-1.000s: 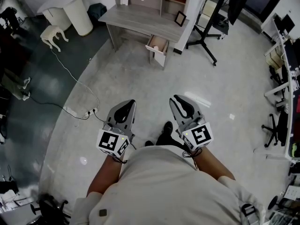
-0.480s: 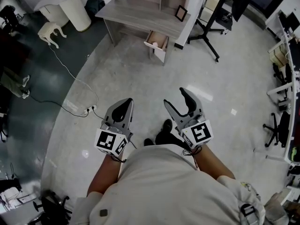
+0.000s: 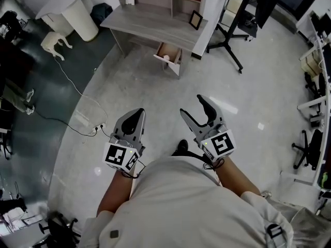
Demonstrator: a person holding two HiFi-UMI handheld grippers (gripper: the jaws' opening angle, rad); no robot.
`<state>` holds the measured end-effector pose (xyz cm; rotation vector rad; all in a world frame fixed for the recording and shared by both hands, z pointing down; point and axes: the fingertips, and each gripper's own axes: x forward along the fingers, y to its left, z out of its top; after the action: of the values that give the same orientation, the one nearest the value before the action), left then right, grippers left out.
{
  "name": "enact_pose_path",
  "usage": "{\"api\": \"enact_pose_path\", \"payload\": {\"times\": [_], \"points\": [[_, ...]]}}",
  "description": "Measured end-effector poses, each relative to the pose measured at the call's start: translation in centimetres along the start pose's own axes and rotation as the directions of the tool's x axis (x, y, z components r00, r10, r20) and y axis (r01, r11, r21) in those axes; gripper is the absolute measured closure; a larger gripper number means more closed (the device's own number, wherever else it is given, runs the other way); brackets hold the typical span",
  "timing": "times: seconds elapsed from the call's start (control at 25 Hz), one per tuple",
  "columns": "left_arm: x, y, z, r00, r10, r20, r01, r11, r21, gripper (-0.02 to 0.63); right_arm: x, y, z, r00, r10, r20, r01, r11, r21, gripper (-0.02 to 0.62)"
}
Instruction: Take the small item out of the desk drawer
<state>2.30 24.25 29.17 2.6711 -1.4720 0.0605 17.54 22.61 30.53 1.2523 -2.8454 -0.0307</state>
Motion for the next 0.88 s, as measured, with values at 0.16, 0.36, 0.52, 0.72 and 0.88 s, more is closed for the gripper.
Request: {"api": "enact_pose_path", "payload": {"times": [0.16, 0.36, 0.52, 0.72, 0.88], "points": [[2.9, -0.5, 0.4, 1.0, 0.021, 0.003, -0.021, 1.0, 0.005, 0.595, 0.0, -3.8, 0.2, 1.0, 0.004, 0.01, -0.004, 1.0, 0.001, 0.324], [5.3, -1.1, 0.2, 0.999, 0.037, 0.008, -0.037, 0.999, -0.005, 0.595, -0.1, -7.0, -0.1, 1.0, 0.008, 0.018, -0.008, 1.0, -0.003, 0.324], [6.6, -1.0, 0.2, 0.999, 0.043, 0.007, -0.043, 0.999, -0.01, 0.595, 0.1, -8.4, -0.3, 1.0, 0.011, 0.018, -0.011, 1.0, 0.001, 0.324], [8.3, -0.4, 0.7, 0.999, 0.042, 0.008, -0.042, 0.999, -0.004, 0.595, 1.1, -9.7, -0.3, 1.0, 0.016, 0.012, -0.016, 1.0, 0.008, 0.324], [9.9, 0.3, 1.0, 1.0, 0.025, 0.01, -0.025, 1.0, -0.004, 0.595, 2.1, -10.5, 0.0, 1.0, 0.012, 0.015, -0.012, 1.0, 0.008, 0.324]]}}
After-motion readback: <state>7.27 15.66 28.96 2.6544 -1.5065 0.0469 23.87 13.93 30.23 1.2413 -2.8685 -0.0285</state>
